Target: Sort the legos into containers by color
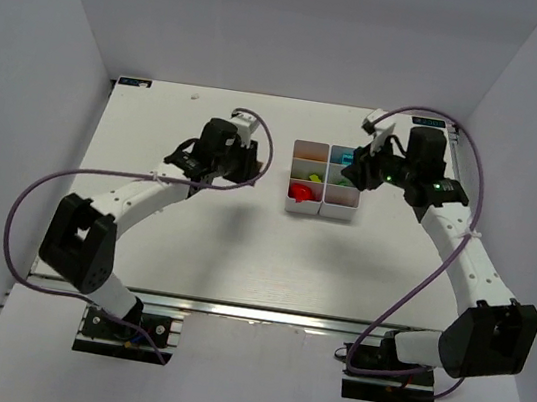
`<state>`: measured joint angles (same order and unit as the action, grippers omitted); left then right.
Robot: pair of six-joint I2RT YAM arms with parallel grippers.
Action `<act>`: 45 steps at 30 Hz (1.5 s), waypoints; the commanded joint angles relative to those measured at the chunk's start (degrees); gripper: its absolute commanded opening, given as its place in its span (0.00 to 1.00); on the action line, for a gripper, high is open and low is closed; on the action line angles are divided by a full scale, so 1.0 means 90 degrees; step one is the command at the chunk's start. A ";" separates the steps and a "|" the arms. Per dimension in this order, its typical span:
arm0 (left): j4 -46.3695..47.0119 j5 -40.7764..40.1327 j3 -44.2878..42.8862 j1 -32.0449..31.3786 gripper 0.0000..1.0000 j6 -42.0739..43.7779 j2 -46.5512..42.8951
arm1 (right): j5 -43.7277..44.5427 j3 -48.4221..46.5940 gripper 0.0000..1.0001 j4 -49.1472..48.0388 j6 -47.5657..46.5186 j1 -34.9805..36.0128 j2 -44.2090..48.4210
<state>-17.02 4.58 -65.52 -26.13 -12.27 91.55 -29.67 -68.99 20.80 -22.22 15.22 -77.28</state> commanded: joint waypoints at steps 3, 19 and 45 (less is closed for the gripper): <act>0.2503 0.0917 0.0443 -0.0982 0.15 -0.1552 -0.0621 | 0.0590 -0.0118 0.29 -0.0962 0.1208 -0.0625 0.0402; 0.4715 -0.0918 -0.0659 -0.2555 0.16 -0.2621 0.1740 | 0.0582 0.0507 0.16 -0.0992 0.1961 -0.1623 0.1144; 0.3561 -0.1778 -0.2173 -0.2770 0.26 -0.1840 0.3070 | 0.0406 0.1093 0.18 -0.0973 0.2078 -0.1945 0.1613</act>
<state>16.29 -10.20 -82.46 -50.76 -30.57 120.55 -24.73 -59.07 13.52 -4.38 -1.91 -62.98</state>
